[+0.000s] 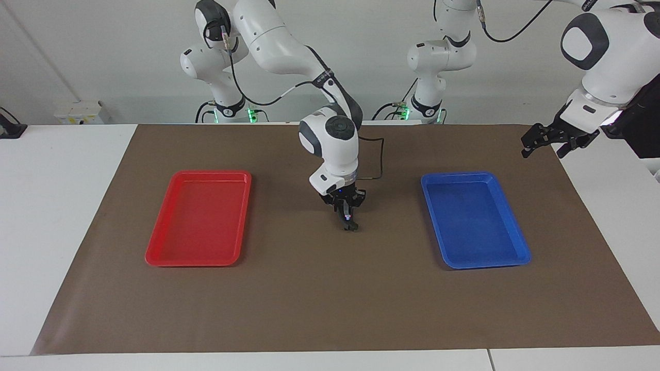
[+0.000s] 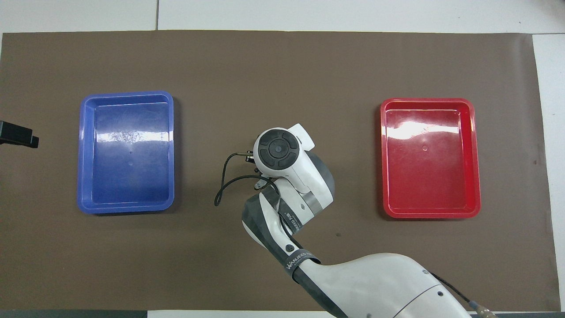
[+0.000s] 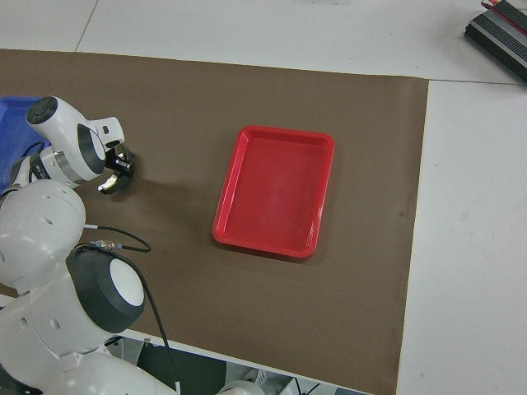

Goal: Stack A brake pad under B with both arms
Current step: 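Carry the curved pad over the flat pad and lower it with the right gripper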

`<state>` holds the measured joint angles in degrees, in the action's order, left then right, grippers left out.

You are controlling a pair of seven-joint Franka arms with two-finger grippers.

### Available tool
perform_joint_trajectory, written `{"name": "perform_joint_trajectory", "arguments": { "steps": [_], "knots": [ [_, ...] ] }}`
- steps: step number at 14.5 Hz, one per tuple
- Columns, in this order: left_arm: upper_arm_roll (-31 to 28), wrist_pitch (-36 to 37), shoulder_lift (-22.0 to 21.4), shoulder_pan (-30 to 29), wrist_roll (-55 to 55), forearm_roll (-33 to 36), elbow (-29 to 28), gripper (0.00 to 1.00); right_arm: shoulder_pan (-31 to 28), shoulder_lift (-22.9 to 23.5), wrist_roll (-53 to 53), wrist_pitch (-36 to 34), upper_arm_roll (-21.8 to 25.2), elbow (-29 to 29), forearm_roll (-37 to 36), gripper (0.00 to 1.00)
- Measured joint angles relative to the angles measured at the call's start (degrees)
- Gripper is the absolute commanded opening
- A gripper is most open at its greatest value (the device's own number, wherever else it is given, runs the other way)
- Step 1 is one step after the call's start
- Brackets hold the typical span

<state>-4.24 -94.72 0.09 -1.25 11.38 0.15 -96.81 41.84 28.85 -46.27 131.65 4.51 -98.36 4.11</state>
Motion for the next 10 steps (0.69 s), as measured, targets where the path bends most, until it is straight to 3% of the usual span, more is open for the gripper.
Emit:
{"name": "perform_joint_trajectory", "arguments": {
  "steps": [8,10],
  "knots": [
    [0.0,0.0,0.0,0.0,0.0,0.0,0.0,0.98,0.0,0.0,0.0,1.3,0.0,-1.1,0.0,0.02],
    [0.0,0.0,0.0,0.0,0.0,0.0,0.0,0.98,0.0,-0.3,0.0,1.8,0.0,-1.6,0.0,0.1]
  ]
}}
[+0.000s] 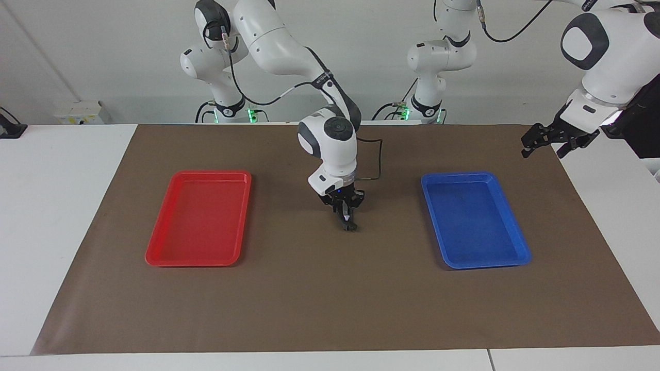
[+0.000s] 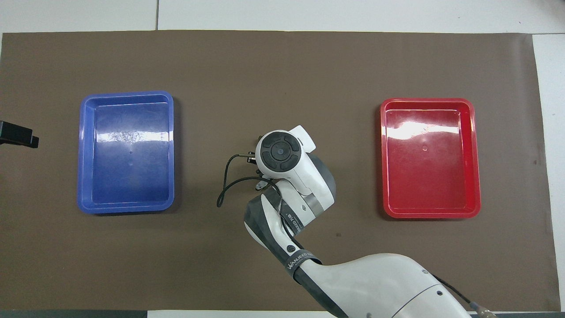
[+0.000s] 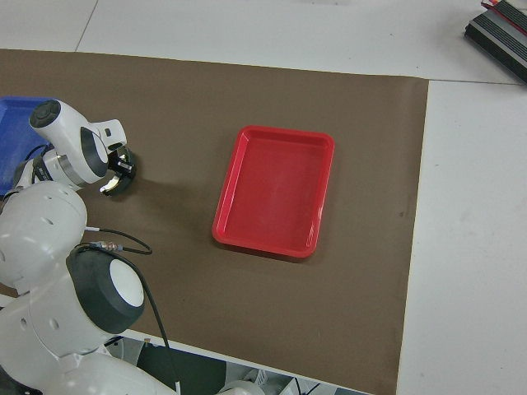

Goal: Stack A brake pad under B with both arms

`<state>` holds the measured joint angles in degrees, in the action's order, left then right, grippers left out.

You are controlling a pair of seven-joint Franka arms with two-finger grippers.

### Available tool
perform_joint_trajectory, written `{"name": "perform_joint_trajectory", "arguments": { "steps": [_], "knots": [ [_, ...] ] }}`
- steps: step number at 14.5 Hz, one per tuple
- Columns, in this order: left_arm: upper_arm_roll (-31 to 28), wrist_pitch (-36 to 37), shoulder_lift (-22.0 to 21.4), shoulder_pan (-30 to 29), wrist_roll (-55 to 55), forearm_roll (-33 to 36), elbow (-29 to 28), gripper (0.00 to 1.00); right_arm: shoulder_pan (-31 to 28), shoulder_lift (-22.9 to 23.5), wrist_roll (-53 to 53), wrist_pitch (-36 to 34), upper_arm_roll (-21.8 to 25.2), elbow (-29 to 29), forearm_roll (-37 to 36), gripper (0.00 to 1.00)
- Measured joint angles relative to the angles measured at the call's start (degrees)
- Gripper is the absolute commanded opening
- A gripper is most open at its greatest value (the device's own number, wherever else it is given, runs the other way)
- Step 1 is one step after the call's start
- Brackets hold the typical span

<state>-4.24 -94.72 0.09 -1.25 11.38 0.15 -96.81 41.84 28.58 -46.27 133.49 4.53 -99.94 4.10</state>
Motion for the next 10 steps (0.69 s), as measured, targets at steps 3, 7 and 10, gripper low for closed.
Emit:
{"name": "perform_joint_trajectory", "arguments": {
  "steps": [3,7,10],
  "knots": [
    [0.0,0.0,0.0,0.0,0.0,0.0,0.0,0.98,0.0,-0.1,0.0,0.2,0.0,-0.2,0.0,0.99],
    [0.0,0.0,0.0,0.0,0.0,0.0,0.0,0.98,0.0,-0.2,0.0,0.2,0.0,-0.2,0.0,0.99],
    [0.0,0.0,0.0,0.0,0.0,0.0,0.0,0.98,0.0,-0.8,-0.1,-1.3,0.4,0.8,0.0,0.99]
  ]
}}
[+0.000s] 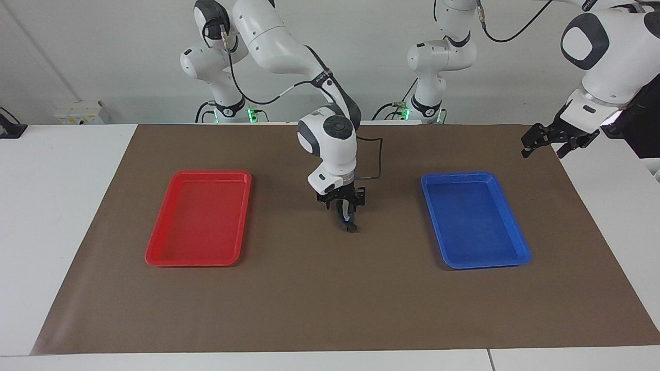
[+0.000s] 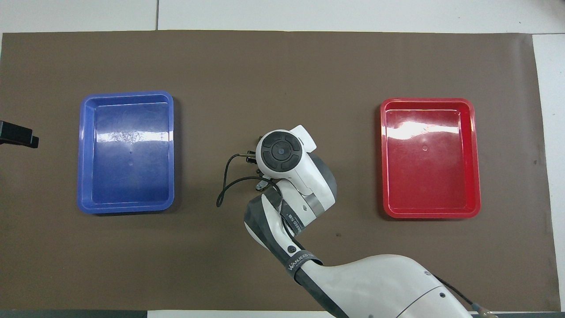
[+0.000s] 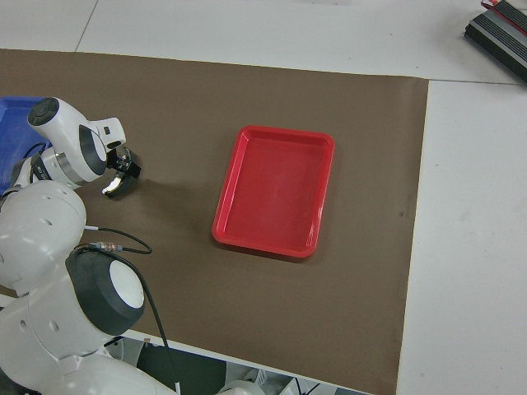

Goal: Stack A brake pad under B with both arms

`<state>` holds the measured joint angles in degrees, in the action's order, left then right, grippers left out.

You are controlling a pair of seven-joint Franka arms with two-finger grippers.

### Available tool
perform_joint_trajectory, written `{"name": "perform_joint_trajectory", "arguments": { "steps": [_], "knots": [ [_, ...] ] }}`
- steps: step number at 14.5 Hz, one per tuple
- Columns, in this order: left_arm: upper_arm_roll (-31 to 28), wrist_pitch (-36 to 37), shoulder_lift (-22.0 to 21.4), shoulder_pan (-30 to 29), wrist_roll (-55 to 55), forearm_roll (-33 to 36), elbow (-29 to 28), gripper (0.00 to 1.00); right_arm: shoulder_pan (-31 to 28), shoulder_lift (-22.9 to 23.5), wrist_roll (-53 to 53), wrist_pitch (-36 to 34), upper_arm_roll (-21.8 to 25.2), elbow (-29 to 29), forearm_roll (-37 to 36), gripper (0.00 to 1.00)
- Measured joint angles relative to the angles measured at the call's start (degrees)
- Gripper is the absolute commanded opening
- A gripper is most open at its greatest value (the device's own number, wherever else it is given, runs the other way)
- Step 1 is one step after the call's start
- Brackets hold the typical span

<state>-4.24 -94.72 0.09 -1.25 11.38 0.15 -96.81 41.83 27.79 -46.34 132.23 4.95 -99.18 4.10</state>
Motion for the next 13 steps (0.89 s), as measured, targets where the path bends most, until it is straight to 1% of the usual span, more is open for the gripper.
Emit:
{"name": "perform_joint_trajectory", "arguments": {
  "steps": [3,6,8,13],
  "knots": [
    [0.0,0.0,0.0,0.0,0.0,0.0,0.0,0.98,-1.5,-3.7,-0.2,-2.4,1.4,0.6,-2.7,0.99],
    [0.0,0.0,0.0,0.0,0.0,0.0,0.0,0.98,-7.0,-9.8,1.1,-6.9,1.8,0.8,-5.7,0.99],
    [0.0,0.0,0.0,0.0,0.0,0.0,0.0,0.98,-11.1,-13.6,5.5,-11.5,1.8,0.8,-6.9,0.99],
    [0.0,0.0,0.0,0.0,0.0,0.0,0.0,0.98,-21.2,-21.1,19.1,-21.4,1.9,0.8,-7.9,0.99]
  ]
}}
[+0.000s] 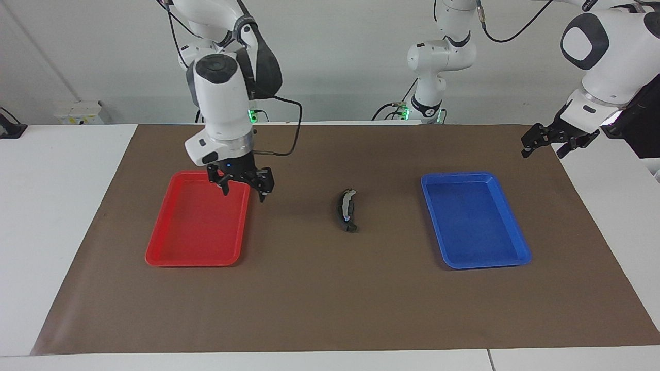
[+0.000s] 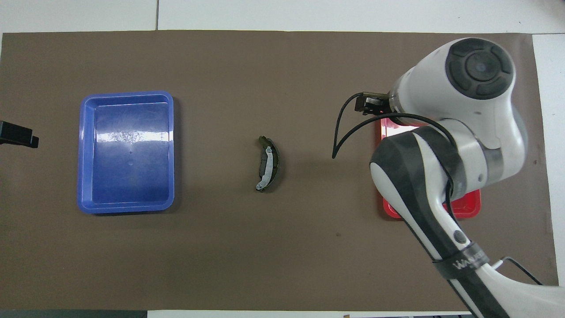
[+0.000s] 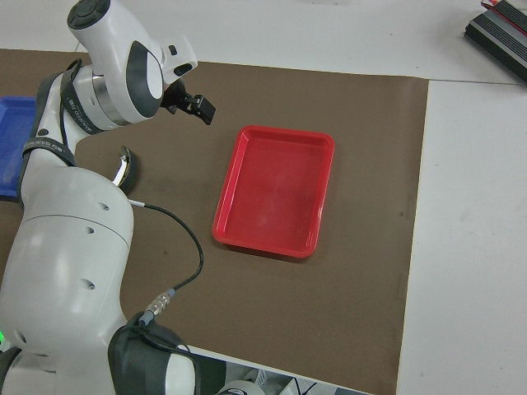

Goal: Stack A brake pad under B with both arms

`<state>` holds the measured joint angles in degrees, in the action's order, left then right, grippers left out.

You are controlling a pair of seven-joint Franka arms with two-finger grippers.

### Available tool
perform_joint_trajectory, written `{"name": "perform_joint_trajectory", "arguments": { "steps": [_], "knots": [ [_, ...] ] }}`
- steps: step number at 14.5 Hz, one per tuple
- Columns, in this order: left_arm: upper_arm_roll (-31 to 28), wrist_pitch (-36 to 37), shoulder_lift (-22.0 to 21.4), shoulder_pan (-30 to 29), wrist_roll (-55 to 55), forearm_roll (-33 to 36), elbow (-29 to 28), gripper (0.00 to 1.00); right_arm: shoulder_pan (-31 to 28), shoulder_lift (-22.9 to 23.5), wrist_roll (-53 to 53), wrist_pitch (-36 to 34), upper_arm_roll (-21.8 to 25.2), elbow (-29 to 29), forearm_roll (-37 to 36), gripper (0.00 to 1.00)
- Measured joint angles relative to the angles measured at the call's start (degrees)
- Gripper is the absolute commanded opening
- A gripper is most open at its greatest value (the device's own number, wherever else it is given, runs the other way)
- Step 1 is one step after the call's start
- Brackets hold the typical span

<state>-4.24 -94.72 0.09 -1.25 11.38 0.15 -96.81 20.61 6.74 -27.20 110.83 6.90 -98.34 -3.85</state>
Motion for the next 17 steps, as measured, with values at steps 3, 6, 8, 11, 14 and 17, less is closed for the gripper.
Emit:
{"name": "perform_joint_trajectory", "arguments": {
  "steps": [3,6,8,11,14,17],
  "knots": [
    [0.0,0.0,0.0,0.0,0.0,0.0,0.0,0.98,-5.0,-4.7,6.1,-5.6,0.0,0.0,0.0,0.99],
    [0.0,0.0,0.0,0.0,0.0,0.0,0.0,0.98,-9.1,-8.9,10.9,-12.3,0.1,0.0,0.1,0.99],
    [0.0,0.0,0.0,0.0,0.0,0.0,0.0,0.98,-11.7,-10.4,14.4,-16.6,0.0,1.0,0.6,0.99],
    [0.0,0.0,0.0,0.0,0.0,0.0,0.0,0.98,-16.6,-10.1,17.1,-19.1,-1.2,3.4,1.0,0.99],
    [0.0,0.0,0.0,0.0,0.0,0.0,0.0,0.98,-17.9,-9.1,17.9,-19.4,-2.2,4.3,1.2,0.99],
    [0.0,0.0,0.0,0.0,0.0,0.0,0.0,0.98,-17.9,-9.0,17.9,-19.8,-3.3,4.3,1.2,0.99]
  ]
}}
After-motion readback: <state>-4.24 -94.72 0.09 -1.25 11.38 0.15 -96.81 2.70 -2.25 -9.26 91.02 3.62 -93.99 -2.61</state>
